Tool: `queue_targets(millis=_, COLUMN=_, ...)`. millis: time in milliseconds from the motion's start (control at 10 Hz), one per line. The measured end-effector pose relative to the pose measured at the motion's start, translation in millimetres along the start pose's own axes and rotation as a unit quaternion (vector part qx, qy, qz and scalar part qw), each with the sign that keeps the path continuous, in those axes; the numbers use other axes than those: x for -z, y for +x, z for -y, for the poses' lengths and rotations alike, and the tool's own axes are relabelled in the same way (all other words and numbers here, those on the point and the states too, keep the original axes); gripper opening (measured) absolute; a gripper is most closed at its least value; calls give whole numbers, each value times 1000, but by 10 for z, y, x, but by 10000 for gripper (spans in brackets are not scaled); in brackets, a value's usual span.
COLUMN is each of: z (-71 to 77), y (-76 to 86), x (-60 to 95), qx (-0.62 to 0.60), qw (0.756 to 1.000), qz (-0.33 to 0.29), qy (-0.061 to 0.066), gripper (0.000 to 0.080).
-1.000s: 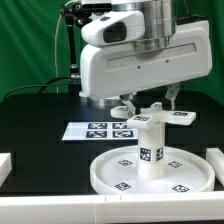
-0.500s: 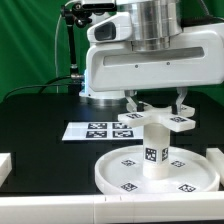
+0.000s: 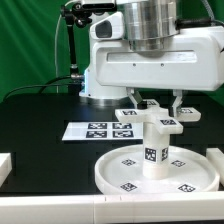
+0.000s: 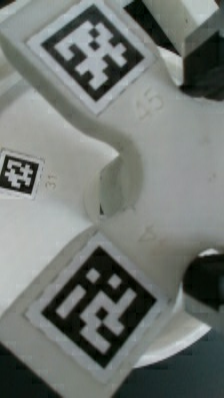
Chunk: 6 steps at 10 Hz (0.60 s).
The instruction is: Assemble round table
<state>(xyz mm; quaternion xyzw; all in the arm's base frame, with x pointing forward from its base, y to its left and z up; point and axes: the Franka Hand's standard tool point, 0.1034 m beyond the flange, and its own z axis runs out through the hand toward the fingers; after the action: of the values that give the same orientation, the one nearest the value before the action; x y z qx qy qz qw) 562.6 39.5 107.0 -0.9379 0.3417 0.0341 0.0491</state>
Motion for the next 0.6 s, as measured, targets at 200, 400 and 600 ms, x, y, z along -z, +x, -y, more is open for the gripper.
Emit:
queue_targets(millis=200, z=4, y=4, x=5, qx=-62, qw=998, qz=0, qy=1, gripper=430)
queue_targets(millis=400, z=-22, y=7, x=4, qx=-181, qw=983, qz=-14, qy=23, gripper=432)
queue_targets(millis=600, z=-48, y=-8, x=-21, qx=-274, qw=960, qz=-31, qy=54, gripper=432)
